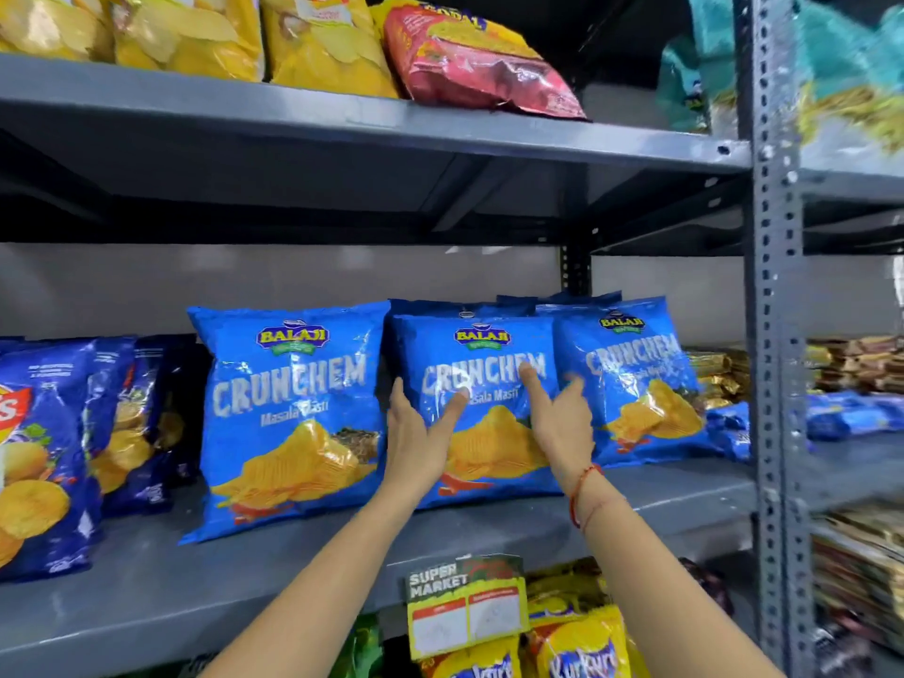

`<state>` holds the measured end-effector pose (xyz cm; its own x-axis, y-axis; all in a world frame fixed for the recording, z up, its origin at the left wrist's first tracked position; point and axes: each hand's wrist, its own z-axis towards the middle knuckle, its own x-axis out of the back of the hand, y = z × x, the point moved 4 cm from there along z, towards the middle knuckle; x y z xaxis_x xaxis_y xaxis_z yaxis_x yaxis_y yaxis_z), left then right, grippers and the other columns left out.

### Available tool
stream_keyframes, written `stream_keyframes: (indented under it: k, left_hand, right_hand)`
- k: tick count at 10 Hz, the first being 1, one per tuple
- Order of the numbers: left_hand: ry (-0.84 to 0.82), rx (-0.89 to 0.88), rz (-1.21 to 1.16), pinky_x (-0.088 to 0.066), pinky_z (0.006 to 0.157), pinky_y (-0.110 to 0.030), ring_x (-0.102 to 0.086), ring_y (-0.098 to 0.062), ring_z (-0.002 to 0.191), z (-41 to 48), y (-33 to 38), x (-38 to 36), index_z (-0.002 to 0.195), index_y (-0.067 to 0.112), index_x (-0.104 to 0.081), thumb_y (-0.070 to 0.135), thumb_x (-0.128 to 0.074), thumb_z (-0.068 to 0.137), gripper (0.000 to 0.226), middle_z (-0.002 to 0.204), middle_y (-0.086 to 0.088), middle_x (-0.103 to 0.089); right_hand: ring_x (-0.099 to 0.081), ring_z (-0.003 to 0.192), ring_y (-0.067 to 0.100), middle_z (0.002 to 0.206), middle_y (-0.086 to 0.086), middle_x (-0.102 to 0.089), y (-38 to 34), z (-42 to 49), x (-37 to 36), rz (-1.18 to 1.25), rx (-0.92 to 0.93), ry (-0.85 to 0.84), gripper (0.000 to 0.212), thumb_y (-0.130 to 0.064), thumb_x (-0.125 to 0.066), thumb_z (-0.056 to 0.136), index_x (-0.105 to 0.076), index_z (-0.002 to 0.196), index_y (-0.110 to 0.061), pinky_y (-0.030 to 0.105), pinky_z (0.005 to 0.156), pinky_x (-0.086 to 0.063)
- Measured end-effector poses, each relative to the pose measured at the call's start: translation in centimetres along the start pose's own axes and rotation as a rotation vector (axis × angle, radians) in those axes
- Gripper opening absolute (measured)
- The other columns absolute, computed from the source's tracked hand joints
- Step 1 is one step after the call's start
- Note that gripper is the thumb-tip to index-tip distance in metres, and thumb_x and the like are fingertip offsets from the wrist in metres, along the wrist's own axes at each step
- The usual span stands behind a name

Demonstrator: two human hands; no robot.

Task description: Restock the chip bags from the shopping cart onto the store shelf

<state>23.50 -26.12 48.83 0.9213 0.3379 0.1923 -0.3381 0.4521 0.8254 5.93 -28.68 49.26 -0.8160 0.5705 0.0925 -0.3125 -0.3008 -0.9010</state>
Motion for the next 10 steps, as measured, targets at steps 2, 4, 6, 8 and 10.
stream_keyframes:
  k: [2,4,6,8,10]
  left_hand:
    - [0.138,0.047,-0.102,-0.03,0.108,-0.043,-0.034,-0.03,0.134,1.1,-1.1,-1.6,0.144,0.025,-0.017,0.06,-0.059,0.075,0.088,0.149,-0.006,-0.036]
    - [0.158,-0.1,-0.106,-0.041,0.1,-0.037,-0.048,-0.02,0.123,1.1,-0.8,-1.8,0.14,0.023,-0.024,0.054,-0.064,0.074,0.084,0.137,-0.001,-0.051]
    - [0.144,-0.097,-0.082,-0.039,0.095,-0.028,-0.047,-0.019,0.124,0.7,-1.1,-1.9,0.141,0.017,-0.026,0.048,-0.066,0.077,0.081,0.139,-0.003,-0.048]
    - [0.143,-0.076,-0.005,-0.025,0.109,-0.038,-0.026,-0.02,0.138,-0.8,-0.6,-1.5,0.145,0.024,-0.013,0.054,-0.057,0.081,0.084,0.152,-0.003,-0.024]
    - [0.152,-0.247,0.054,-0.024,0.102,-0.023,-0.027,-0.01,0.135,-3.2,0.9,0.4,0.145,0.025,-0.011,0.045,-0.055,0.086,0.076,0.15,0.001,-0.026]
  right_hand:
    - [-0.039,0.134,0.036,0.149,0.014,-0.04,1.5,2.0,-1.3,0.138,-0.125,-0.125,0.104,-0.077,-0.056,0.067,-0.031,0.145,-0.012,0.05,0.107,-0.031]
    - [-0.043,0.131,0.032,0.142,0.014,-0.049,1.7,2.3,-1.8,0.337,-0.029,-0.096,0.084,-0.068,-0.06,0.073,-0.045,0.136,-0.013,0.042,0.106,-0.033]
    - [-0.052,0.116,0.036,0.128,0.017,-0.057,2.2,1.9,-1.8,0.214,0.005,-0.076,0.078,-0.077,-0.045,0.075,-0.047,0.128,-0.019,0.044,0.093,-0.039]
    - [-0.056,0.112,0.029,0.123,0.012,-0.059,1.0,0.6,0.5,0.176,0.14,0.0,0.077,-0.07,-0.048,0.078,-0.042,0.133,-0.016,0.04,0.091,-0.044]
    - [-0.056,0.091,0.011,0.107,0.003,-0.061,-2.9,-2.1,7.1,0.397,0.327,0.143,0.037,-0.048,-0.054,0.089,-0.055,0.112,-0.019,0.02,0.074,-0.044]
